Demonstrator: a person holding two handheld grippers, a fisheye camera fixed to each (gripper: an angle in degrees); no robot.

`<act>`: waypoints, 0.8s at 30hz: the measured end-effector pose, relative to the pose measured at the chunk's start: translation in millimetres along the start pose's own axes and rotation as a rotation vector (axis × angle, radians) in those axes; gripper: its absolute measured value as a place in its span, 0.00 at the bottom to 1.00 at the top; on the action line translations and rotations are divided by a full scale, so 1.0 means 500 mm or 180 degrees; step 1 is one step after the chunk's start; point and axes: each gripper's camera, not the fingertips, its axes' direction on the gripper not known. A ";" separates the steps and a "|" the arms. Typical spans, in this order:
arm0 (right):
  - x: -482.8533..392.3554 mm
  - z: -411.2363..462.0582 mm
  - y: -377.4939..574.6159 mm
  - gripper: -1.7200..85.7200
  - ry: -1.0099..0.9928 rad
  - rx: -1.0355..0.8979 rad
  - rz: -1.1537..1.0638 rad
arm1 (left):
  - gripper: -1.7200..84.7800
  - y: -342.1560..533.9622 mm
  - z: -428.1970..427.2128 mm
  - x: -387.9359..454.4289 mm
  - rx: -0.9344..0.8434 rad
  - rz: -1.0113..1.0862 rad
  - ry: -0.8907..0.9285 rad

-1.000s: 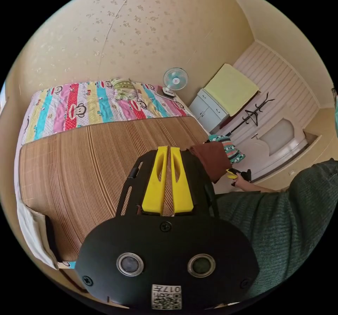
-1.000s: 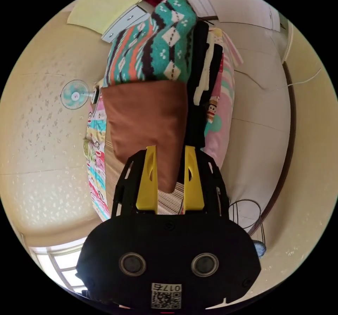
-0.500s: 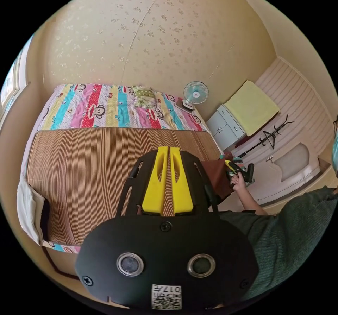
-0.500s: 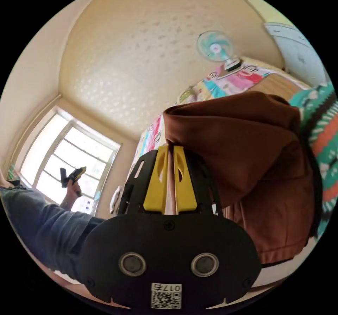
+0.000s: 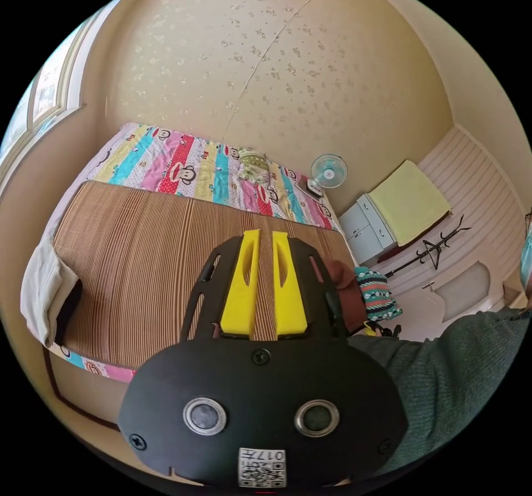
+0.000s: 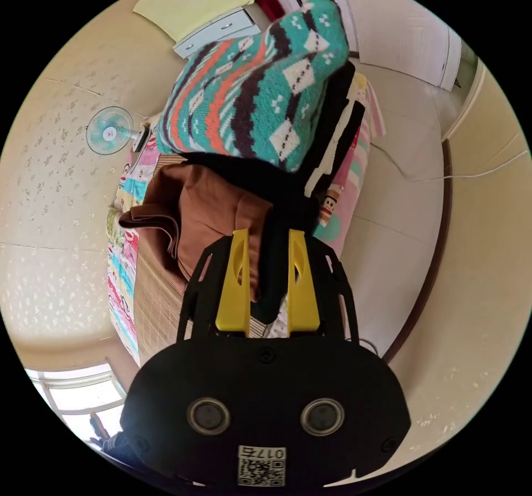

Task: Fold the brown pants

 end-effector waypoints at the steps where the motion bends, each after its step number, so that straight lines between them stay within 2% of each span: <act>1: 0.006 0.001 0.005 0.13 -0.0040 0.0004 0.0004 | 0.08 0.006 0.013 -0.008 0.0013 -0.0042 0.0057; 4: 0.030 -0.015 0.033 0.13 -0.0107 0.0112 0.0053 | 0.08 0.010 0.045 -0.007 0.0028 -0.0011 0.0150; 7: 0.026 -0.039 0.069 0.12 -0.0096 0.0302 -0.0192 | 0.08 0.021 0.063 0.006 0.0113 0.0074 0.0178; 10: 0.059 -0.015 0.077 0.13 -0.0054 0.0132 -0.0094 | 0.08 0.046 0.078 0.006 0.0159 0.0096 0.0197; 13: 0.156 0.007 0.073 0.12 -0.0442 -0.0223 0.0243 | 0.08 0.072 0.101 -0.005 0.0048 0.0121 0.0242; 15: 0.232 -0.009 0.087 0.11 -0.1094 -0.0425 0.0226 | 0.07 0.091 0.106 -0.012 0.0055 0.0138 0.0279; 16: 0.243 -0.017 0.094 0.10 -0.1348 -0.0442 0.0105 | 0.05 0.103 0.107 -0.013 0.0092 0.0177 0.0328; 18: 0.249 -0.059 0.136 0.07 -0.2421 -0.0372 -0.0452 | 0.02 0.119 0.111 -0.013 0.0127 0.0228 0.0419; 22: 0.122 -0.119 0.204 0.05 -0.2640 -0.0334 -0.1538 | 0.02 0.128 0.156 0.034 -0.0134 0.0640 0.0779; 24: -0.006 -0.167 0.266 0.05 -0.2831 -0.0293 -0.2370 | 0.03 0.125 0.187 0.084 -0.0347 0.0937 0.0875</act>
